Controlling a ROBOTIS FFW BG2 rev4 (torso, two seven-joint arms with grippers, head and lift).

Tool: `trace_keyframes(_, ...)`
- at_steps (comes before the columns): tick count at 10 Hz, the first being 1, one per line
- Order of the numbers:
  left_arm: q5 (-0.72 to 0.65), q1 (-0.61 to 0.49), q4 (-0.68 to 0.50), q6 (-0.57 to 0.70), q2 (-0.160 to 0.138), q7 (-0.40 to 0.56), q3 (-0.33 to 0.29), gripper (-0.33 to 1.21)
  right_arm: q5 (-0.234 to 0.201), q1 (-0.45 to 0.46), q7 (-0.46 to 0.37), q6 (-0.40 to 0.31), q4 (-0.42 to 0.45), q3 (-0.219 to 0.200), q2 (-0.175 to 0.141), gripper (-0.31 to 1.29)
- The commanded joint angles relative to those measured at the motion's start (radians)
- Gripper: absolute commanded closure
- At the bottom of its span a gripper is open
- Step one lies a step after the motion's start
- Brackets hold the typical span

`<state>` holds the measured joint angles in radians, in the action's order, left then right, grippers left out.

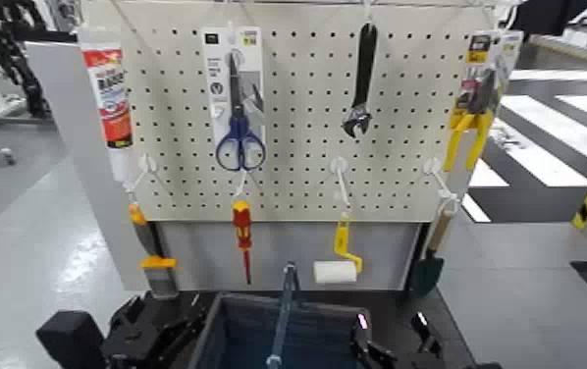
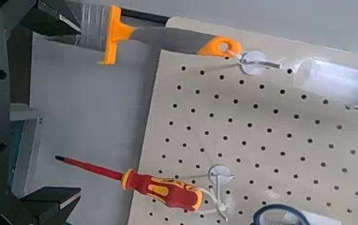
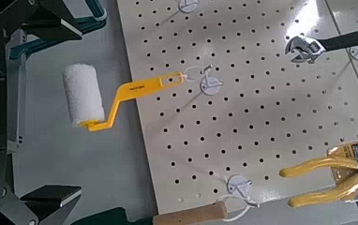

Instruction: Place the crate on the table.

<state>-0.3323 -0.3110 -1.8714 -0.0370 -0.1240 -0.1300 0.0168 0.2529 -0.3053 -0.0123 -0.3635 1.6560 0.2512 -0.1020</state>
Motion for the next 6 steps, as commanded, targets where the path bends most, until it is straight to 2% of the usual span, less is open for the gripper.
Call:
trace_keyframes(1, 0.108, -0.056, -0.006, 0.095, 0.003, 0.066, 0.011, 0.11, -0.006, -0.003, 0.0, 0.0, 0.005, -0.004, 0.001, 0.14)
trace_keyframes(6, 0.177, -0.092, -0.011, 0.12, 0.004, 0.098, 0.032, 0.11, -0.046, -0.014, 0.003, 0.043, 0.036, -0.023, -0.001, 0.14)
